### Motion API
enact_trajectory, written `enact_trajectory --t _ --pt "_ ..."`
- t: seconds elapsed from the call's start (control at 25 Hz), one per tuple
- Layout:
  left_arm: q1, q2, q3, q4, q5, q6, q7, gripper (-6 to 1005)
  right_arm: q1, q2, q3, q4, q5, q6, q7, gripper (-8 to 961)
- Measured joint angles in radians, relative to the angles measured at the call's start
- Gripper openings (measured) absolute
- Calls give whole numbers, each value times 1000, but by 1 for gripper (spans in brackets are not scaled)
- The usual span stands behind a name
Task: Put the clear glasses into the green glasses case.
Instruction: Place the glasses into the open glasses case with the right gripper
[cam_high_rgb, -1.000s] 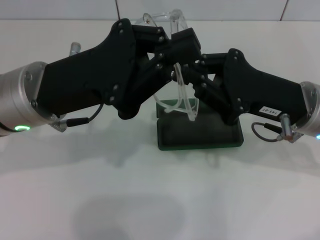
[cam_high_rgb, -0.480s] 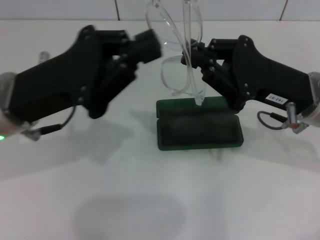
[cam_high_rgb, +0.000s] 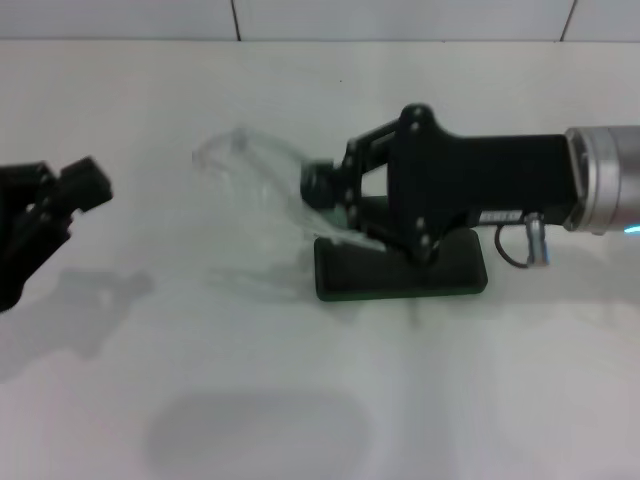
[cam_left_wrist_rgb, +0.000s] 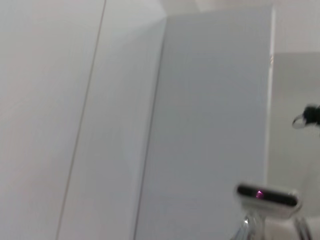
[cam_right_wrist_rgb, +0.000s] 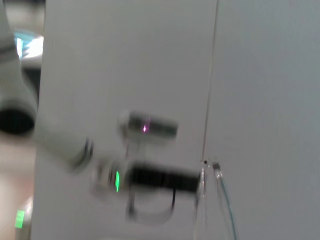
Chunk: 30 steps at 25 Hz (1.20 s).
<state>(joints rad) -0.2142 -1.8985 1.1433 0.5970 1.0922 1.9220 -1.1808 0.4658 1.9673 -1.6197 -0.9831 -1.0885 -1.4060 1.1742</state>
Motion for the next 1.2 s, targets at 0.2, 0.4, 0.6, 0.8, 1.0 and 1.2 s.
enact_trajectory --t 0.2,0.4,0.6,0.8,1.0,1.2 --pt "28 0 -108 8 113 25 -1 48 -62 48 97 -416 -501 57 386 74" --pt "34 -8 -141 8 157 27 18 48 -38 48 100 -668 -784 -5 704 75" --pt "34 -10 -144 9 163 28 47 48 27 54 24 -830 -1060 -50 949 75" --pt "16 -20 -145 2 163 28 41 47 129 56 -65 -814 -1219 -93 1081 75" --pt "4 -23 -146 -3 160 27 33 47 178 57 -141 -778 -1341 -97 1111 75" --pt "-15 -23 -146 -20 161 23 26 47 192 59 -182 -728 -1392 -78 1120 75"
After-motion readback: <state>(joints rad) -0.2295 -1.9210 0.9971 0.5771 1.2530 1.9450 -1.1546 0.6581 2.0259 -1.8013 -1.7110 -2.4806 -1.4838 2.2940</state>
